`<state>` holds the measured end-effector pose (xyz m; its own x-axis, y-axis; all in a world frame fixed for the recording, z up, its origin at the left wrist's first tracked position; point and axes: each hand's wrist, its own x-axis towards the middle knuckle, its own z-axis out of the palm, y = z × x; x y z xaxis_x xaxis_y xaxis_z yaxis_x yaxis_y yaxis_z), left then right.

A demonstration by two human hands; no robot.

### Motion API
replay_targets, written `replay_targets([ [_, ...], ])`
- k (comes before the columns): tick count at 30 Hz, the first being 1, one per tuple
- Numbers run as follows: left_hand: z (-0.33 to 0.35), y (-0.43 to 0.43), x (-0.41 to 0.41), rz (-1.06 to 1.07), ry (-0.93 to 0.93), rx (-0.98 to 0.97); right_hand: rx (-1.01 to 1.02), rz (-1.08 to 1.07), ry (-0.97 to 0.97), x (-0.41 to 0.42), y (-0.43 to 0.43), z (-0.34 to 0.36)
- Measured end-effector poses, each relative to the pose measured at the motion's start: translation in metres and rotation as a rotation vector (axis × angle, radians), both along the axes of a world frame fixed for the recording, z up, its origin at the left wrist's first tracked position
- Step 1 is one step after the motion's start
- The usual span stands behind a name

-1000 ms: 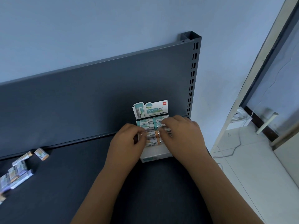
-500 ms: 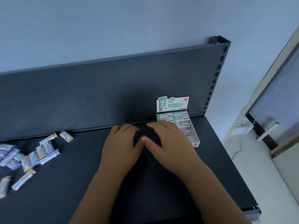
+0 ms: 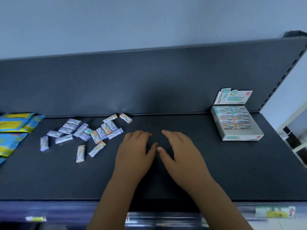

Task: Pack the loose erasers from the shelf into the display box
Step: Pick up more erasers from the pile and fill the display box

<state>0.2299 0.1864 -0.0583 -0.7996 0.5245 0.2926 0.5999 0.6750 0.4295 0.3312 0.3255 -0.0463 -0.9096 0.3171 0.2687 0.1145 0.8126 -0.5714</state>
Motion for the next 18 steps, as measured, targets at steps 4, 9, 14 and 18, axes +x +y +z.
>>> replay_targets([
  [4,-0.003,-0.017,0.005,0.013,0.017,0.006,-0.012,0.019,-0.012,0.006,-0.016,-0.005],
  [9,-0.002,-0.017,0.020,0.045,-0.005,-0.023,-0.015,0.050,-0.009,0.017,-0.009,-0.005],
  [14,0.006,-0.008,0.037,0.060,0.010,-0.081,-0.072,0.078,0.004,0.027,0.011,-0.003],
  [18,0.009,-0.002,0.039,0.068,0.017,-0.111,-0.134,0.084,0.017,0.030,0.026,-0.008],
])
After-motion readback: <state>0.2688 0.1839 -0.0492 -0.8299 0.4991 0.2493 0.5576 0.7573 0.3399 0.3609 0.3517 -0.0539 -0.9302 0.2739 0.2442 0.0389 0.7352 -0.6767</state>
